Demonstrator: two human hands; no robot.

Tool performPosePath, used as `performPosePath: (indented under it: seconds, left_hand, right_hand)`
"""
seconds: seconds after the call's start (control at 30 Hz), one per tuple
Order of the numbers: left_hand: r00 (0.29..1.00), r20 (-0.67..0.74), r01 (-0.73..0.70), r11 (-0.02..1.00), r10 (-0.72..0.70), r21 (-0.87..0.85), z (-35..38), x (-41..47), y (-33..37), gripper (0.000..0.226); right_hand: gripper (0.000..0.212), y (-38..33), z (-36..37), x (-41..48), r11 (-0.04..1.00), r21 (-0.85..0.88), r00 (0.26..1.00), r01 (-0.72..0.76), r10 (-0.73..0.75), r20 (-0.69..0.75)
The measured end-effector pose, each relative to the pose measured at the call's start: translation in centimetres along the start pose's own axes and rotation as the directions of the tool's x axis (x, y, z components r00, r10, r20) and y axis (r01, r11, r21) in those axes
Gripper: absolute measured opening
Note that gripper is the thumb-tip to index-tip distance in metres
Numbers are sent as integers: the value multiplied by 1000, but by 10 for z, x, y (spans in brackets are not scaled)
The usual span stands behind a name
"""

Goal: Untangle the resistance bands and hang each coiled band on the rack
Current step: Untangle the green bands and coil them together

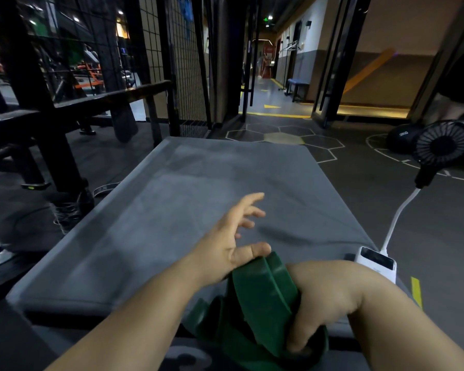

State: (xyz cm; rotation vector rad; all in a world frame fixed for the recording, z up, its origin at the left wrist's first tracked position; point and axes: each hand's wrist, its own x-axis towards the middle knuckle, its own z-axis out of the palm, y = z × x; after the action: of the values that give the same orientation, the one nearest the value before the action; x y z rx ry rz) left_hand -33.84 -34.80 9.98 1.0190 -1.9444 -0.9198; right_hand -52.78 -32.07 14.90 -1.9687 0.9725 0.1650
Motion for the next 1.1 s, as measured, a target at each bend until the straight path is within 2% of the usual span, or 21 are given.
performPosePath:
  seconds: [0.07, 0.13, 0.17, 0.23, 0.3, 0.33, 0.4, 0.47, 0.57, 0.63, 0.73, 0.83, 1.0, 1.03, 1.1]
  left_hand:
    - [996, 80, -34, 998, 38, -50, 5, -1, 4, 49]
    - [990, 141, 61, 971, -29, -230, 9, -6, 12, 35]
    - [989, 141, 89, 954, -50, -287, 8, -8, 13, 38]
    - [987, 141, 109, 955, -72, -275, 5, -9, 9, 61]
    - [980, 194, 82, 969, -36, -234, 0, -11, 4, 87]
    - [969, 243, 98, 969, -41, -228, -2, -10, 3, 93]
    - [957, 277, 145, 971, -89, -188, -5, -8, 1, 91]
    - [966, 232, 151, 978, -115, -142, -5, -6, 3, 81]
    - [961, 238, 155, 987, -140, -45, -6, -7, 7, 82]
    - [953, 252, 172, 985, -168, 8, -8, -7, 8, 77]
    - [955, 249, 141, 986, -160, 90, -9, -7, 10, 85]
    - [967, 199, 142, 985, -158, 96, -7, -8, 9, 79]
    - [964, 173, 200, 979, -203, 33, -16, -7, 5, 67]
    - [963, 169, 208, 978, -209, 22, -17, -7, 4, 64]
    - [965, 151, 217, 976, -216, 8, -17, -6, 3, 59]
  right_hand:
    - [40, 4, -6, 1, 989, 120, 994, 90, -98, 54]
    - [44, 10, -11, 2, 937, 290, 966, 194, -235, 112]
    - [52, 13, -13, 3, 897, 387, 952, 212, -280, 127]
    - [66, 22, -15, 6, 781, 574, 927, 247, -362, 94]
    - [58, 33, -16, 10, 673, 679, 898, 293, -437, 46]
    - [50, 39, -18, 12, 646, 694, 894, 320, -449, 6]
    - [52, 45, -19, 14, 624, 712, 902, 321, -430, -30]
    - [56, 48, -18, 16, 598, 738, 906, 313, -420, -44]
    - [63, 49, -14, 17, 600, 741, 918, 301, -393, -55]
    - [61, 51, -13, 19, 596, 739, 916, 316, -395, -73]
    - [51, 53, -13, 23, 588, 716, 905, 377, -397, -151]
    - [46, 54, -10, 27, 598, 694, 908, 401, -358, -216]
    - [48, 58, -10, 27, 587, 720, 924, 370, -317, -215]
    - [51, 58, -10, 28, 586, 725, 927, 361, -311, -210]
    - [73, 57, -10, 32, 598, 717, 928, 358, -313, -202]
